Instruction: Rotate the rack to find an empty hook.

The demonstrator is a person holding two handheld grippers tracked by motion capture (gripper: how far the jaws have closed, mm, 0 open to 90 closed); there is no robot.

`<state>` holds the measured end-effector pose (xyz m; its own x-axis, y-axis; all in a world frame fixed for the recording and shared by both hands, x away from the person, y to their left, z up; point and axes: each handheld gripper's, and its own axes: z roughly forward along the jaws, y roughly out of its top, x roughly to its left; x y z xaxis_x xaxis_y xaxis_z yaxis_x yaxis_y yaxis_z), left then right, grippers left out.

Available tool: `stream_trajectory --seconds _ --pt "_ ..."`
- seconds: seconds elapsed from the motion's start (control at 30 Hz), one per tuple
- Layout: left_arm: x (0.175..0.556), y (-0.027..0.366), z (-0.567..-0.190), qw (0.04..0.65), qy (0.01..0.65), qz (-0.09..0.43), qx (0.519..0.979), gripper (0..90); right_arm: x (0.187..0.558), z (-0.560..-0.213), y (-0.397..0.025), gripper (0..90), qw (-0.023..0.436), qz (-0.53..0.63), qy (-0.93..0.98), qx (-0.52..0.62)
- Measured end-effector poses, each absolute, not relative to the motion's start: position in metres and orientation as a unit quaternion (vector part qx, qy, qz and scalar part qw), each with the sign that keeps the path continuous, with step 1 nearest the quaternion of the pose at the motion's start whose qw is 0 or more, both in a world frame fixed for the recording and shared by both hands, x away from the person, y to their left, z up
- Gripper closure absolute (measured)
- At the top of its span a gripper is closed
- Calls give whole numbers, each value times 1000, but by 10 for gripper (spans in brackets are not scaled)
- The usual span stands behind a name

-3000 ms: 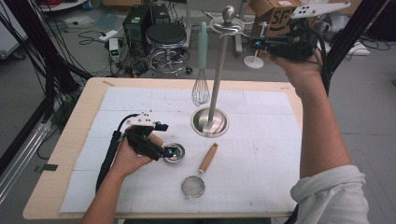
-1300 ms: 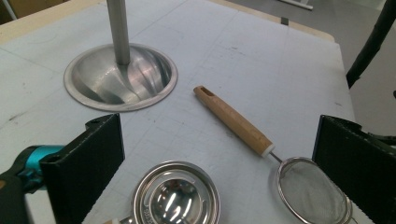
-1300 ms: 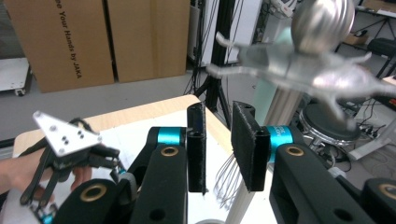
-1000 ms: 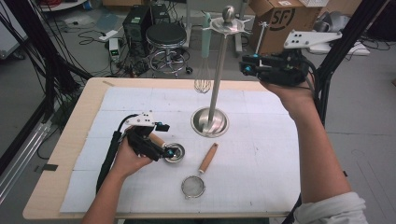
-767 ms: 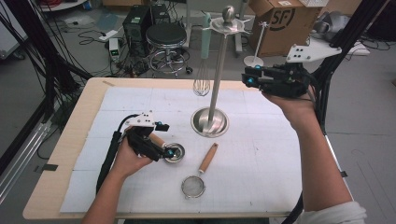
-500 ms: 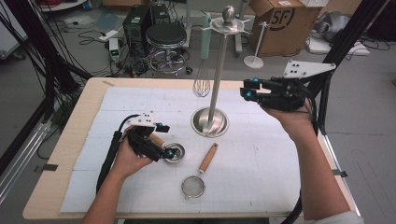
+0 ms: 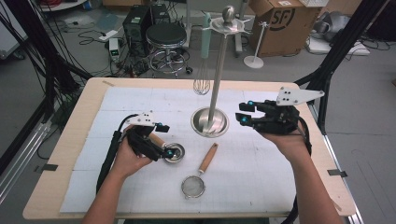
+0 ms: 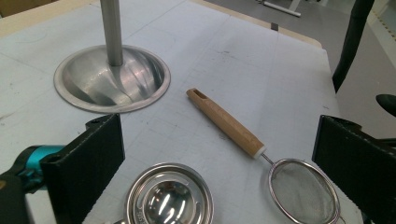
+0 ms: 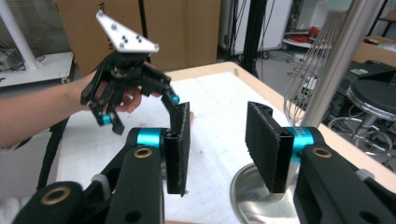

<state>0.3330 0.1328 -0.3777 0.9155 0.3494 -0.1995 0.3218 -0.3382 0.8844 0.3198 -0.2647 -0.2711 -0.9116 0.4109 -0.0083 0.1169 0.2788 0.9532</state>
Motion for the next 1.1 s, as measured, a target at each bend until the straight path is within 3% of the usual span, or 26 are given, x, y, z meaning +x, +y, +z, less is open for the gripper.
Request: stream_trajectory --seconds 0.9,1.1 --pt "333 134 -378 541 203 14 816 29 309 -348 -289 396 117 567 781 236" --pt "333 134 -378 545 204 10 813 29 308 -371 -292 353 95 562 783 248"
